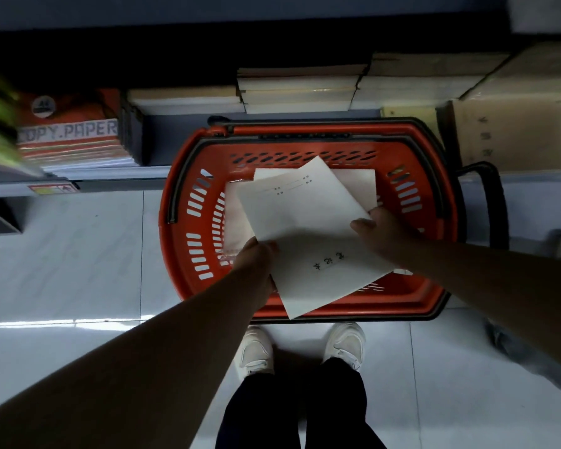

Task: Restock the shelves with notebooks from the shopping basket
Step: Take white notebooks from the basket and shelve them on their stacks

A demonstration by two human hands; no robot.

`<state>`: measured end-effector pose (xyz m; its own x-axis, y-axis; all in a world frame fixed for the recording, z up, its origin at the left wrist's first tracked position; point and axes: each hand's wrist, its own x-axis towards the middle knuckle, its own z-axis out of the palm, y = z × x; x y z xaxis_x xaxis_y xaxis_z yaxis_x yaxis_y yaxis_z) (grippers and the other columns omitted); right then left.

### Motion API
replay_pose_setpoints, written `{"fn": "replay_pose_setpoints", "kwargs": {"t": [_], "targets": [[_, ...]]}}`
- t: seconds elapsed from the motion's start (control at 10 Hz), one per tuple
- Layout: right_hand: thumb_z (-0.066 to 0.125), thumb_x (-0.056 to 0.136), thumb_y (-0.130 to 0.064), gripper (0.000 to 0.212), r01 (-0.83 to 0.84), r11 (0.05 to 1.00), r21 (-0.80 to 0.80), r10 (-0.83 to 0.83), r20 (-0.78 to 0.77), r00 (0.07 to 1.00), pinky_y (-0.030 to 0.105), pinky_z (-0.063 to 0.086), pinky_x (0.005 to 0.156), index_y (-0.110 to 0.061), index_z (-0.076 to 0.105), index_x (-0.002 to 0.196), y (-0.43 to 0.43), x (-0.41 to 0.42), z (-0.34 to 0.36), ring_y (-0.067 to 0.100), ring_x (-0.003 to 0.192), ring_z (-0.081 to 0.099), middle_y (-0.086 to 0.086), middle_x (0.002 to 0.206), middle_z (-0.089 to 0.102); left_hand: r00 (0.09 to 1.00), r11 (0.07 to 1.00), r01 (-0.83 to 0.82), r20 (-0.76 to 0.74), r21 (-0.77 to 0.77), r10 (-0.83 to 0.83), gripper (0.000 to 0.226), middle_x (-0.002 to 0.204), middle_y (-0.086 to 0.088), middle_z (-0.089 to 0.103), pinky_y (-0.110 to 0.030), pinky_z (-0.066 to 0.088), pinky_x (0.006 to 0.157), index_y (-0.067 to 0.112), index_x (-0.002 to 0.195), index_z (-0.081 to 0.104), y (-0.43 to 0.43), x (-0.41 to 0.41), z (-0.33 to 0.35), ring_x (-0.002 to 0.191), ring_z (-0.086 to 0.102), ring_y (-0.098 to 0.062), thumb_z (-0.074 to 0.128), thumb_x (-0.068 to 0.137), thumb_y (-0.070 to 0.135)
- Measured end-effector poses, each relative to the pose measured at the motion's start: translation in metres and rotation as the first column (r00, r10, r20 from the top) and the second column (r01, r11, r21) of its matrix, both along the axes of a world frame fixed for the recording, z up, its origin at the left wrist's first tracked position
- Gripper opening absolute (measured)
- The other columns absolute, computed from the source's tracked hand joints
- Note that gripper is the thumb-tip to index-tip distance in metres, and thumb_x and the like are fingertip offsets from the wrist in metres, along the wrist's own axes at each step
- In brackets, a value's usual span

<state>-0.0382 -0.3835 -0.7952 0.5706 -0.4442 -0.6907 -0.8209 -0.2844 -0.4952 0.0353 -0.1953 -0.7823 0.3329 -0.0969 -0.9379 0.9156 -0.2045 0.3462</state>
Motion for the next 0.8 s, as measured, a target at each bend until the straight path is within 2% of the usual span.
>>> {"fn": "replay_pose_setpoints", "kwargs": {"t": [0.1, 0.2, 0.3, 0.4, 0.5, 0.6, 0.7, 0.8], "targets": [[0.052, 0.098, -0.025, 0.030, -0.013, 1.000, 0.012, 0.012, 0.018, 1.000, 0.030, 0.040, 0.072, 0.001, 0.055, 0.111, -0.002, -0.004, 0.019, 0.027, 0.089, 0.054, 0.015, 0.093, 0.055, 1.000, 1.000, 0.002, 0.002, -0.011, -0.002, 0.026, 0.123, -0.011, 0.056, -0.049, 0.047, 0.080, 0.019, 0.125, 0.053, 0.003, 0.002, 0.022, 0.111, 0.052, -0.031, 0.043, 0.102, 0.011], [0.050, 0.099, -0.030, 0.026, -0.032, 0.999, 0.007, 0.032, 0.031, 0.999, 0.031, 0.046, 0.074, -0.007, 0.055, 0.109, -0.003, -0.012, 0.045, 0.025, 0.090, 0.057, 0.011, 0.095, 0.058, 1.000, 1.000, -0.012, 0.012, -0.015, 0.012, 0.011, 0.110, -0.006, 0.059, -0.046, 0.047, 0.075, 0.024, 0.102, 0.057, 0.004, 0.003, 0.051, 0.097, 0.055, -0.026, 0.051, 0.100, 0.016], [0.048, 0.099, -0.036, 0.021, -0.060, 0.997, -0.047, 0.063, 0.048, 0.997, 0.024, 0.035, 0.057, -0.016, 0.050, 0.095, -0.002, -0.016, 0.077, 0.010, 0.074, 0.050, 0.000, 0.082, 0.051, 0.999, 0.999, 0.020, 0.051, -0.034, -0.018, 0.011, 0.100, -0.002, 0.064, -0.040, 0.050, 0.068, 0.027, 0.091, 0.058, 0.006, 0.009, 0.081, 0.088, 0.058, -0.023, 0.055, 0.098, 0.019], [0.048, 0.098, -0.043, 0.025, -0.056, 0.992, -0.109, 0.061, 0.039, 0.997, 0.025, 0.033, 0.058, -0.019, 0.050, 0.092, 0.001, -0.015, 0.112, 0.008, 0.073, 0.047, -0.003, 0.082, 0.051, 0.996, 0.997, 0.055, 0.069, -0.054, -0.051, 0.014, 0.088, -0.001, 0.066, -0.032, 0.050, 0.053, 0.025, 0.088, 0.059, 0.005, 0.018, 0.116, 0.080, 0.061, -0.022, 0.055, 0.098, 0.017], [0.049, 0.095, -0.049, 0.029, -0.015, 0.993, -0.121, 0.026, 0.090, 0.996, 0.023, 0.033, 0.057, -0.023, 0.051, 0.081, 0.002, -0.012, 0.150, 0.008, 0.072, 0.049, -0.007, 0.078, 0.051, 0.993, 0.994, 0.089, 0.082, -0.056, -0.085, 0.018, 0.083, -0.002, 0.066, -0.028, 0.051, 0.043, 0.023, 0.087, 0.059, 0.004, 0.028, 0.152, 0.075, 0.062, -0.021, 0.052, 0.098, 0.011], [0.050, 0.095, -0.049, 0.034, 0.005, 0.991, -0.131, 0.012, 0.134, 0.991, 0.023, 0.031, 0.057, -0.019, 0.049, 0.077, 0.001, -0.011, 0.187, 0.008, 0.070, 0.048, -0.009, 0.074, 0.048, 0.986, 0.991, 0.124, 0.120, -0.040, -0.119, 0.013, 0.101, -0.010, 0.069, -0.040, 0.059, 0.070, 0.017, 0.104, 0.062, -0.001, 0.034, 0.187, 0.089, 0.067, -0.027, 0.052, 0.098, 0.012], [0.051, 0.097, -0.039, 0.027, 0.031, 0.987, -0.156, -0.004, 0.174, 0.985, 0.027, 0.034, 0.062, -0.016, 0.052, 0.084, 0.000, -0.011, 0.221, 0.022, 0.083, 0.056, -0.008, 0.074, 0.050, 0.962, 0.985, 0.173, 0.213, -0.003, -0.168, 0.022, 0.121, -0.017, 0.062, -0.054, 0.048, 0.098, 0.013, 0.120, 0.058, -0.005, 0.038, 0.229, 0.110, 0.061, -0.037, 0.051, 0.100, 0.019], [0.050, 0.098, -0.033, 0.030, 0.070, 0.985, -0.155, -0.030, 0.245, 0.969, 0.028, 0.041, 0.074, -0.006, 0.060, 0.106, 0.005, -0.017, 0.252, 0.031, 0.097, 0.060, 0.009, 0.095, 0.064, 0.946, 0.987, 0.161, 0.287, -0.014, -0.150, 0.020, 0.116, -0.014, 0.065, -0.052, 0.049, 0.096, 0.012, 0.118, 0.061, -0.012, 0.039, 0.266, 0.104, 0.063, -0.034, 0.053, 0.100, 0.016]]}}
